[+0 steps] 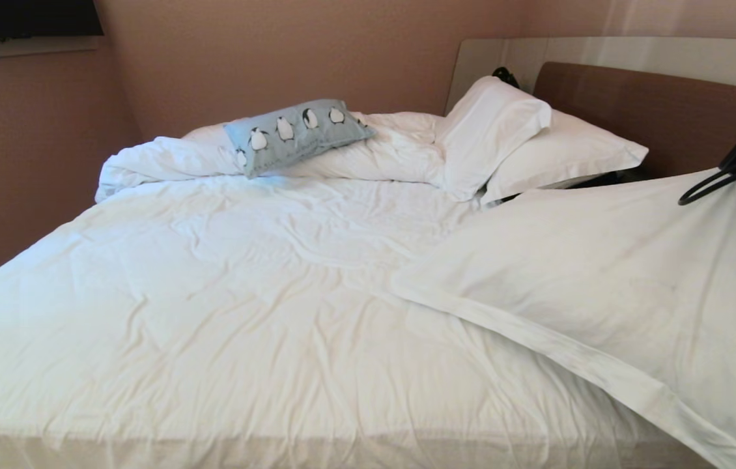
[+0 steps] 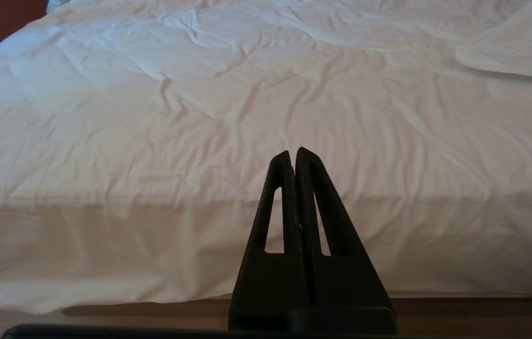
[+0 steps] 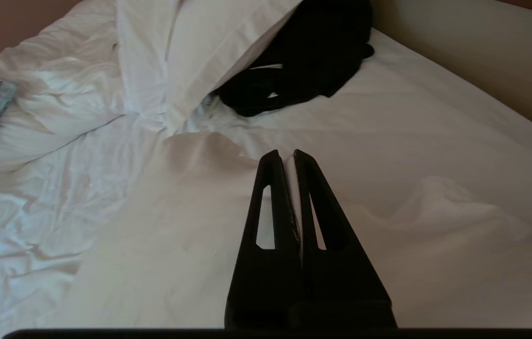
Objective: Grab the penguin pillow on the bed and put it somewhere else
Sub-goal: Move to the head of the bed
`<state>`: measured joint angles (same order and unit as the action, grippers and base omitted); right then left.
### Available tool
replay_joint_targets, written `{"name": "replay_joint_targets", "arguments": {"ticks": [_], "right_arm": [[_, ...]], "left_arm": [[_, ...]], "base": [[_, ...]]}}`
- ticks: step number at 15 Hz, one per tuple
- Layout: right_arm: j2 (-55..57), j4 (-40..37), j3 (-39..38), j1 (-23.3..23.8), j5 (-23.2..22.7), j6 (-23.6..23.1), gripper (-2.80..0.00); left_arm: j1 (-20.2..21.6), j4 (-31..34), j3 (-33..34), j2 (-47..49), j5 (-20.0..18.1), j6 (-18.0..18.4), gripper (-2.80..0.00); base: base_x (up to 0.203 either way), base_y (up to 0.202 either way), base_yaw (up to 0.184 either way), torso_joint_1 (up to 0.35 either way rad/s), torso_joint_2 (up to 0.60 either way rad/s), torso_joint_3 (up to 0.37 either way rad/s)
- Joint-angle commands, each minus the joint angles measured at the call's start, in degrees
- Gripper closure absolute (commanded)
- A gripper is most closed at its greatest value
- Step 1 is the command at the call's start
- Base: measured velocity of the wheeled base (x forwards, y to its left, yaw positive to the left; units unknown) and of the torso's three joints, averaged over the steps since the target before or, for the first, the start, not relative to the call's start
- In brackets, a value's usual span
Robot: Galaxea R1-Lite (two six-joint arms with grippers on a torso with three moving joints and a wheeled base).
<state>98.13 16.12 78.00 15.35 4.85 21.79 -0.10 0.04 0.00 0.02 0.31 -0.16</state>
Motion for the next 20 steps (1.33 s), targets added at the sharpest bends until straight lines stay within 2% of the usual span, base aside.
{"name": "replay_joint_targets", "arguments": {"ticks": [1,8,20], "right_arm": [[2.2,0.0,0.8,0.6,0.1,1.0,0.0],[4.2,0.0,1.5,1.4,0.0,1.1,0.0],[3.7,0.2,0.1,1.4,0.0,0.6,0.0]], "left_arm": [[0.0,0.0,0.0,0.0,0.0,0.0,0.0],[0.0,0.0,0.0,0.0,0.0,0.0,0.0],[0.0,0.0,0.0,0.0,0.0,0.0,0.0]], "base": [[0.0,-0.19,0.001,0.004,0.0,0.004],[0.0,-0.164,-0.003,0.001,0.0,0.004],[0.0,0.0,0.0,0.0,0.0,0.0]]}}
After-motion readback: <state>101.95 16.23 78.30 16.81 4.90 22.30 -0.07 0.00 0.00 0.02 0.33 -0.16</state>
